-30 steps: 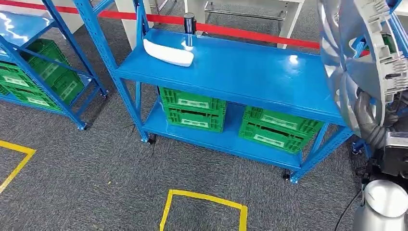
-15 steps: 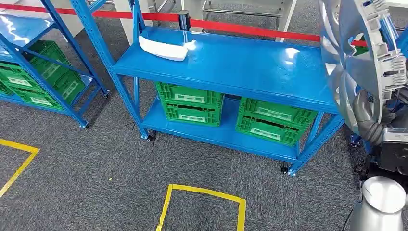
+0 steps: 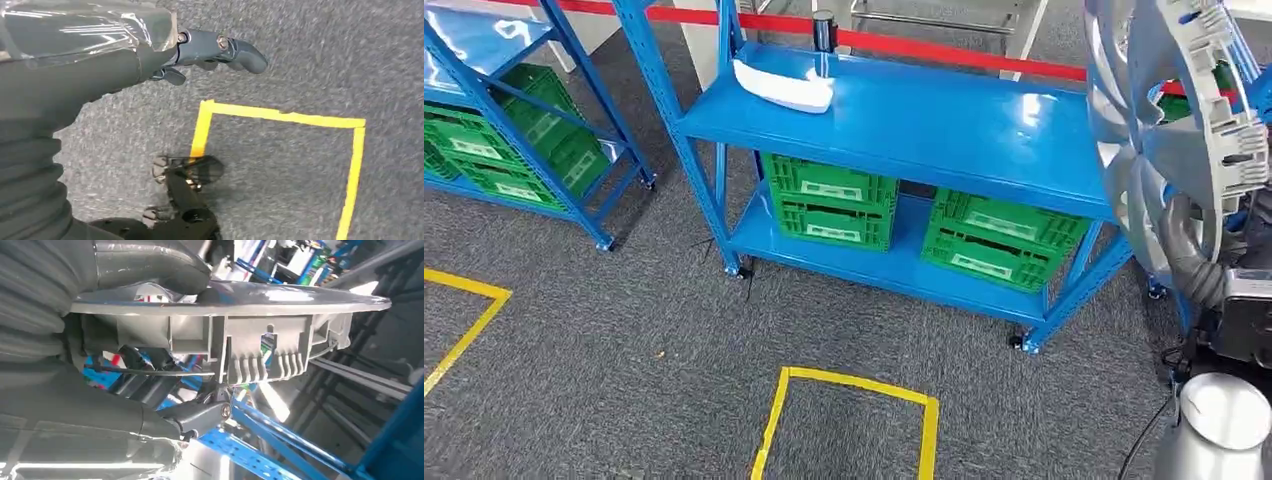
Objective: Take the parts from the cabinet and place them on the table.
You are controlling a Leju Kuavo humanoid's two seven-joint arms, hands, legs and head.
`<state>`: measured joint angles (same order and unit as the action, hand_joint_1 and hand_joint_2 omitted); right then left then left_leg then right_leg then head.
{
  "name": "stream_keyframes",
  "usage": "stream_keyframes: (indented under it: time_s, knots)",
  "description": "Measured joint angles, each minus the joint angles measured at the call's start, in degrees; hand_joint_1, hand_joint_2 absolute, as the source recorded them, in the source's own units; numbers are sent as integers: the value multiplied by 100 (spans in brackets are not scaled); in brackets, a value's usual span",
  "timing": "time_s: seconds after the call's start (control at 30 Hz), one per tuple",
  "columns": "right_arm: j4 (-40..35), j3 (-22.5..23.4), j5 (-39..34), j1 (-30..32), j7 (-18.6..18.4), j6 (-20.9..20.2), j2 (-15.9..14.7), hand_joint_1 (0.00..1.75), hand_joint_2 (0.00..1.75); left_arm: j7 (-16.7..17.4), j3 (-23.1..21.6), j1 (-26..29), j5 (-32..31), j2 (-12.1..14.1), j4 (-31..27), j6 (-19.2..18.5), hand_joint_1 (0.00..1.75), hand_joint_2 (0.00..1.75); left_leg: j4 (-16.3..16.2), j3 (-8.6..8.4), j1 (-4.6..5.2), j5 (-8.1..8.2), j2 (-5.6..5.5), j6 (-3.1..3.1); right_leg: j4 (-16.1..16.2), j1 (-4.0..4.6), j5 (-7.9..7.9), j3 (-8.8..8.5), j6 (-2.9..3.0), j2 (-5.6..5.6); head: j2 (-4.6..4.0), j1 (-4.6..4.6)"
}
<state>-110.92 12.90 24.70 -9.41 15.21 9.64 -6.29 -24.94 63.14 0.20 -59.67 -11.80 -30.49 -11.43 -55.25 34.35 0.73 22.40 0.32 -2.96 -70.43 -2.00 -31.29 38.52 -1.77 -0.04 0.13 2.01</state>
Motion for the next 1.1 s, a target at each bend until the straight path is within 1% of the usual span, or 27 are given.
stream_keyframes:
  time_s: [0.07, 0.1, 0.13, 0.2, 0.23, 0.27, 0.3, 0.33, 0.4, 0.43, 0.47, 0.5, 0.53, 0.57, 0.6, 0.63, 0.67, 0.73, 0.77, 0.8, 0.83, 0.87, 0.93, 0.97, 1.0, 1.07, 1.1]
  knots:
    - [0, 0, -9, -13, 0, -2, 2, 171, 175, 0, -2, -1, 2, -13, 0, -4, 0, 175, -148, 138, -11, -16, -3, 30, 1118, -22, 257, -727, -101, -10, 0, -2]
    - [2, 0, -11, -13, 2, -2, 4, 171, 175, 0, -2, -2, 2, -9, -2, -4, 0, 175, -212, 204, 7, -17, -4, 54, 1198, 8, 166, -761, -7, -2, 0, 13]
    - [-9, 0, -9, -5, 2, -2, 13, 171, 175, 2, -2, 1, 4, -9, -7, -4, 0, 175, -305, 249, 28, -12, -4, 84, 1241, 10, 260, -712, 29, 12, 0, 2]
    - [-7, 4, -9, 0, -7, -2, 20, 171, 175, 2, 0, 18, 17, -11, -7, -4, 0, 175, -274, 281, 11, -75, -7, 159, 1176, 61, 293, -672, 99, 9, 0, 9]
    - [-7, 4, -9, -1, -7, -2, 24, 171, 175, 2, 0, 27, 17, -9, -9, -4, 0, 175, -274, 295, 5, -105, -9, 183, 1182, 52, 330, -649, 148, 7, 0, 2]
    - [-9, 4, -11, -8, -2, -2, 31, 171, 175, 2, 2, 29, 17, 9, -11, -4, 0, 175, -320, 338, -15, -79, -11, 206, 1196, -13, 381, -642, 197, 0, 0, 4]
    - [-9, 4, -13, -14, -2, -4, 33, 171, 175, 2, 2, 34, 17, 6, -11, -4, 0, 175, -449, 384, -21, 115, -29, 254, 1196, -9, 415, -609, 239, 1, 0, 15]
    - [-9, 4, -13, -14, -2, -4, 44, 171, 175, 2, 2, 38, 17, 2, -9, -4, 0, 175, -795, 501, -45, 418, -34, 309, 1195, -11, 450, -568, 257, -1, 0, 33]
    - [-7, 13, -9, -7, -4, -4, 48, 171, 175, 2, 2, 40, 17, 2, -9, -4, 0, 175, -1764, 825, -97, 952, -33, 375, 1190, 2, 527, -467, 263, -1, 0, 31]
    - [-7, 15, -9, -7, -2, -4, 52, 171, 175, 2, 2, 42, 17, 2, -9, -4, 0, 175, -2073, 897, -111, 1082, -34, 389, 1188, 4, 567, -415, 257, 0, 0, 35]
    - [-7, 17, -9, -6, -2, -4, 55, 171, 175, 2, 2, 43, 17, 2, -9, -4, 0, 175, -2079, 826, -118, 1072, -33, 390, 1188, 6, 600, -375, 245, 4, 0, 33]
    - [-7, 17, -9, -6, -2, -4, 59, 171, 175, 2, 2, 42, 17, 2, -11, -4, 0, 175, -1824, 622, -122, 970, -34, 376, 1188, 6, 631, -340, 237, 8, 0, 33]
    - [-7, 17, -9, -6, -2, -4, 59, 171, 175, 2, 0, 41, 17, 2, -11, -4, 0, 175, -1314, 272, -120, 797, -36, 348, 1189, 12, 661, -312, 219, 13, 0, 33]
    - [-9, 20, -9, -7, -4, -4, 61, 171, 175, 2, 0, 38, 17, 4, -11, -4, 0, 175, -658, -166, -109, 623, -45, 290, 1191, 22, 694, -289, 209, 18, 0, 35]
    - [-13, 17, -9, -7, -2, -4, 61, 171, 175, 2, 0, 23, 17, 13, -13, -4, 0, 175, -199, -423, -85, 659, -58, 231, 1192, -3, 724, -283, 197, 11, 0, 33]
    - [-15, 20, -9, -18, -2, -4, 68, 171, 175, 2, -2, 28, 17, 26, -24, -4, 0, 175, -277, -393, -60, 622, -46, 223, 1232, 20, 771, -281, 128, 8, 0, 9]
    - [-9, 22, -18, -38, -7, -9, 70, 171, 175, -4, -4, 22, 20, 20, -28, -4, 0, 175, -228, -388, -29, 583, -48, 176, 1232, -19, 789, -269, 101, 1, 0, 31]
    - [-13, 22, -57, -41, -20, -42, 90, 171, 175, 2, 0, 34, 20, 39, -39, -4, 0, 175, -215, -359, 1, 529, -44, 101, 1301, -31, 873, -280, 18, 2, 0, 28]
    - [-15, 22, -72, -41, -35, -72, 85, 171, 175, 2, 0, 35, 20, 39, -42, -7, 0, 175, -37, -378, -6, 383, -32, 52, 1351, 20, 929, -275, -22, 14, 0, 31]
    - [-13, 28, -107, -42, -50, -96, 76, 171, 175, 0, 0, 28, 20, 33, -42, -9, 0, 175, 32, -396, -52, 291, -4, 41, 1240, 3, 812, -189, 20, -4, 0, 15]
    - [-13, 28, -142, -74, -68, -126, 74, 171, 175, 0, -2, 24, 20, 24, -55, -20, 0, 175, 65, -333, -48, 219, 1, -33, 934, 17, 549, -43, 98, 3, 0, 11]
    - [-13, 33, -188, -90, -76, -146, 70, 171, 175, 2, -2, 27, 22, 13, -65, -37, 0, 175, 65, -272, -37, 175, 5, -10, 521, 25, 311, 100, 138, 3, 0, 7]
    - [-13, 57, -236, -80, -90, -195, 68, 171, 175, 4, -2, 36, 24, -22, -85, -57, 0, 175, 57, -144, -6, 84, 4, -19, -318, 24, -73, 350, 147, 2, 0, 2]
    - [-11, 66, -252, -68, -101, -197, 63, 171, 175, 2, -2, 38, 26, -44, -87, -59, 0, 175, 43, -81, 0, 42, 3, -16, -407, 24, -114, 319, 108, 2, 0, 2]
    - [-9, 92, -269, -55, -101, -199, 66, 171, 175, 2, -2, 41, 26, -57, -92, -59, 0, 175, 16, -8, 2, 5, -1, -3, -182, 22, -66, 119, 62, 1, 0, 2]
    - [-15, 146, -293, -60, -98, -221, 61, 171, 175, 13, -2, 45, 22, -85, -118, -61, 0, 175, -98, 136, -7, -29, -7, 23, 830, 7, 176, -565, -44, -4, 0, 0]
    - [-22, 172, -300, -73, -94, -247, 57, 171, 175, 17, -6, 45, 9, -99, -140, -63, 0, 175, -203, 212, -10, -31, -2, 36, 1335, -2, 151, -841, -22, -9, 0, 0]
